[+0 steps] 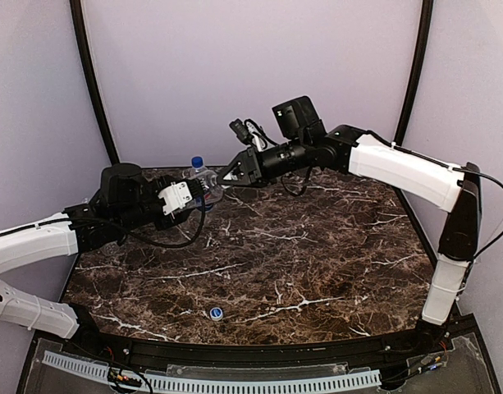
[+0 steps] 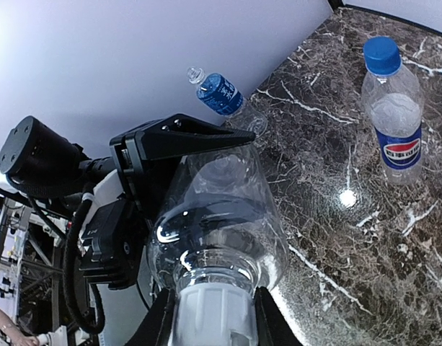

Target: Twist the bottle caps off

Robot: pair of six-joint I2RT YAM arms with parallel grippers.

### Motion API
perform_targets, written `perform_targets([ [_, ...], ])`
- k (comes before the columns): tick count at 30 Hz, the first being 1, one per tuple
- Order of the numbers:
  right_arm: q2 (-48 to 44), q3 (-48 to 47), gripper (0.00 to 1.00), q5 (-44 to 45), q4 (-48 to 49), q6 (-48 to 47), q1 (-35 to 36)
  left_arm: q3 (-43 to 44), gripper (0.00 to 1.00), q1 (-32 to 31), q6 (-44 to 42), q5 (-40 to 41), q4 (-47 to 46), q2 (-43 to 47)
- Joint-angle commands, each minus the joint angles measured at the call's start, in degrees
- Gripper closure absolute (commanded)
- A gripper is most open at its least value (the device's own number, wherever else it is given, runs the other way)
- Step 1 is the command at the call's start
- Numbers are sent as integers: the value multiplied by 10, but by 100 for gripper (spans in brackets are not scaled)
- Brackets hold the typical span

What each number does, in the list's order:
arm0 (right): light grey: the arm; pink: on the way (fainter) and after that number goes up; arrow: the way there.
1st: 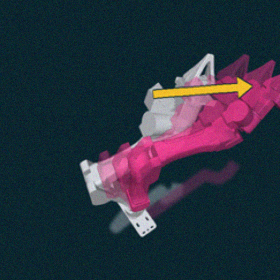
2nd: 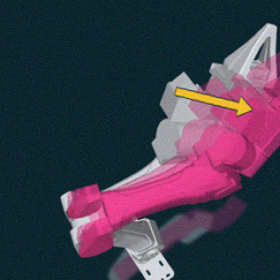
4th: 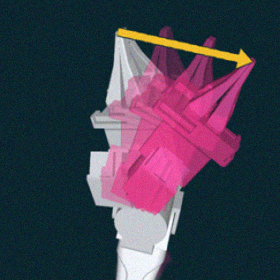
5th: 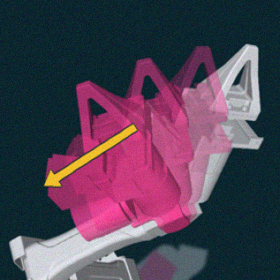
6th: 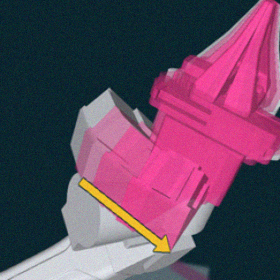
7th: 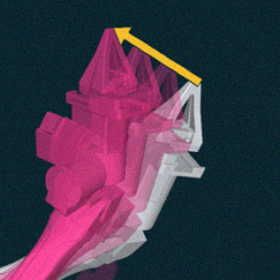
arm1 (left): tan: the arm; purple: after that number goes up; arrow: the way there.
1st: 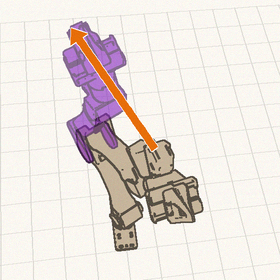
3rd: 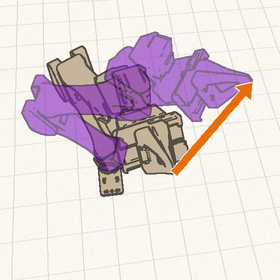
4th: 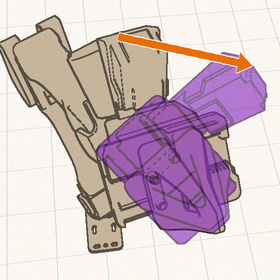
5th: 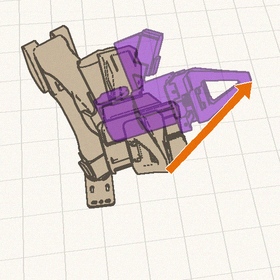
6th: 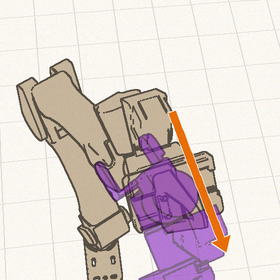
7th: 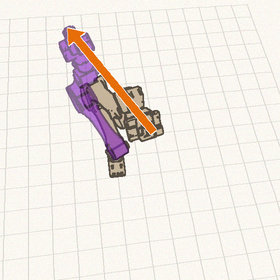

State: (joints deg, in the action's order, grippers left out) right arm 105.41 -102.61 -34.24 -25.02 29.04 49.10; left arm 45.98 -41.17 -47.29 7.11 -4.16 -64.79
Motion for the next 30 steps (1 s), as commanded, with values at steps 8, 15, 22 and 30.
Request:
perform_targets([
  [8, -24, -13, 100, -42, -11, -136, 20, 4, 57, -2, 21, -77, 48, 17],
  [15, -81, 60, 100, -10, -72, -578, 130, 55, 61, -3, 49, -325, 238, 20],
  [22, -105, 125, 100, 163, -84, -909, 188, 73, 62, -3, 56, -419, 319, 12],
  [30, -110, 162, 100, 335, -26, -1073, 208, 80, 62, -3, 48, -421, 328, 9],
])
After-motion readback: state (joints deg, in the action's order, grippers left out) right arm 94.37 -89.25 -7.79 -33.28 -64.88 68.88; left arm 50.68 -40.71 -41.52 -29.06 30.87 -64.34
